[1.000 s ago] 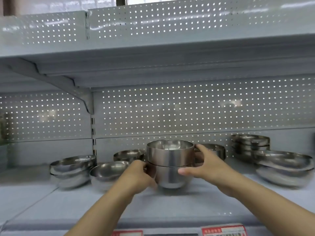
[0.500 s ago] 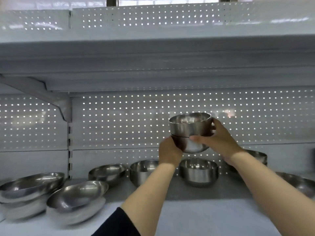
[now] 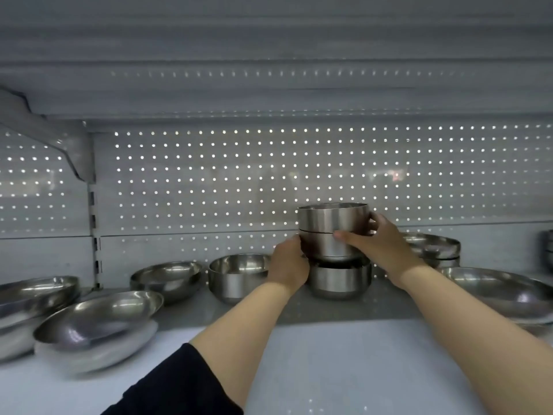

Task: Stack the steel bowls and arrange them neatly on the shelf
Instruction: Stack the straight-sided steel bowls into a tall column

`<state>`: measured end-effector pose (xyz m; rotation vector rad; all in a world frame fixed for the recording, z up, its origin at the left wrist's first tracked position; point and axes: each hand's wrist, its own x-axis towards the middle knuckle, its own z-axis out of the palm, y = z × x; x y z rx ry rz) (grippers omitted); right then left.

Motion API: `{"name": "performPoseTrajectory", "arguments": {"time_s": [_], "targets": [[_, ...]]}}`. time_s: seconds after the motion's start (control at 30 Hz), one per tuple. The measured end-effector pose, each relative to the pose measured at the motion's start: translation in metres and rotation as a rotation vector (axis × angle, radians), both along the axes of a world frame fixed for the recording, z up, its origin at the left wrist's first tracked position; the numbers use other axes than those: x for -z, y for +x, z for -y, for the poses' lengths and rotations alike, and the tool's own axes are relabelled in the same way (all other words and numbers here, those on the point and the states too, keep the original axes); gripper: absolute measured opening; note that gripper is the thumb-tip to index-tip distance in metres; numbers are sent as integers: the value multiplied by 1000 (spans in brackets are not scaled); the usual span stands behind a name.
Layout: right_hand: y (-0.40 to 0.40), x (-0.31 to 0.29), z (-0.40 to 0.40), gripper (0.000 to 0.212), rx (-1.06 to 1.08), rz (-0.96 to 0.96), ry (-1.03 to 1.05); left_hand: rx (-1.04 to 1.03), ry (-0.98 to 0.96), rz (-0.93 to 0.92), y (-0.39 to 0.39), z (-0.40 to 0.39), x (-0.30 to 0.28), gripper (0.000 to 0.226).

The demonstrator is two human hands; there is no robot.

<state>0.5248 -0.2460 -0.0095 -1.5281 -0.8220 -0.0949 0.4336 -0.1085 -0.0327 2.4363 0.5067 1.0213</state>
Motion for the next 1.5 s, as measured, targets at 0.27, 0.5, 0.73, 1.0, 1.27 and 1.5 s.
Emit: {"name": "performPoseTrajectory", "arguments": {"time_s": [0.27, 0.5, 0.73, 1.0, 1.27, 1.5], "targets": [[2, 9, -2, 56, 45, -10, -76, -36, 0, -113, 0, 0, 4, 29], [-1, 10, -5, 59, 73, -22, -112, -2, -39, -152, -3, 5, 5, 36], [1, 10, -7, 68, 120, -23, -167, 30, -80, -164, -8, 7, 5, 28], [-1, 10, -6, 70, 133, -43, -187, 86, -156, -160, -11, 9, 1, 41], [0, 10, -8, 69, 132, -55, -209, 60, -142, -209, -17, 15, -4, 38], [-10, 5, -7, 79, 303, 123, -221, -33, 20, -312, -28, 22, -16, 35]]}}
